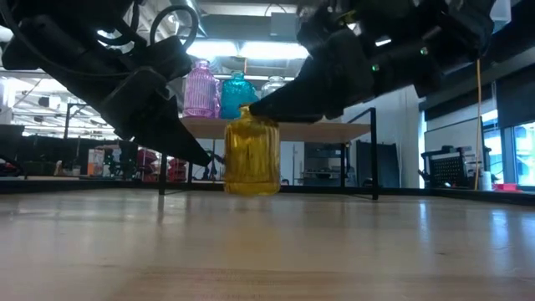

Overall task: Sort vases onto shelf
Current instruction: Put the yellow flower vase on the shelf aligned with the other yellow flower vase

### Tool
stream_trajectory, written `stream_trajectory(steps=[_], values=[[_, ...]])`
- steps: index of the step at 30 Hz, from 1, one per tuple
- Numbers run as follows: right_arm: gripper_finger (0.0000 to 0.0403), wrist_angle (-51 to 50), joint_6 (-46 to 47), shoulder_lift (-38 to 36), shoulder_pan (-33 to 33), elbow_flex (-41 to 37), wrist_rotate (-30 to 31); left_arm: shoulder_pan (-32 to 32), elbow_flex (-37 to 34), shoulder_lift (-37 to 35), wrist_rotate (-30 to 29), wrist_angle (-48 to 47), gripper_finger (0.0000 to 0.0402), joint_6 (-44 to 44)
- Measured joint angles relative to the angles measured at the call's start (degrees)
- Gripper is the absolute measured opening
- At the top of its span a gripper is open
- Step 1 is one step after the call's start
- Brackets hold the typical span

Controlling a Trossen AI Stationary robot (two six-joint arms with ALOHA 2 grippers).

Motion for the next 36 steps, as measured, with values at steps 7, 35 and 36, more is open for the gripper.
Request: stream_trajectory(steps=[7, 35, 36], values=[[0.0124, -0.1, 0.0, 0.1, 0.1, -0.8, 0.1, 0.0, 0.0, 0.0, 0.0, 0.0, 0.0140, 0.0], [0.0139, 6.4, 0.3, 5.0, 0.1, 0.0, 2.0, 0.0, 0.0, 0.0, 0.0, 0.0, 0.0140, 0.0], [0.0125, 6.4, 0.0, 5.0, 0.1, 0.0, 2.5, 0.0, 0.0, 0.0, 0.0, 0.0, 0.0140, 0.0]])
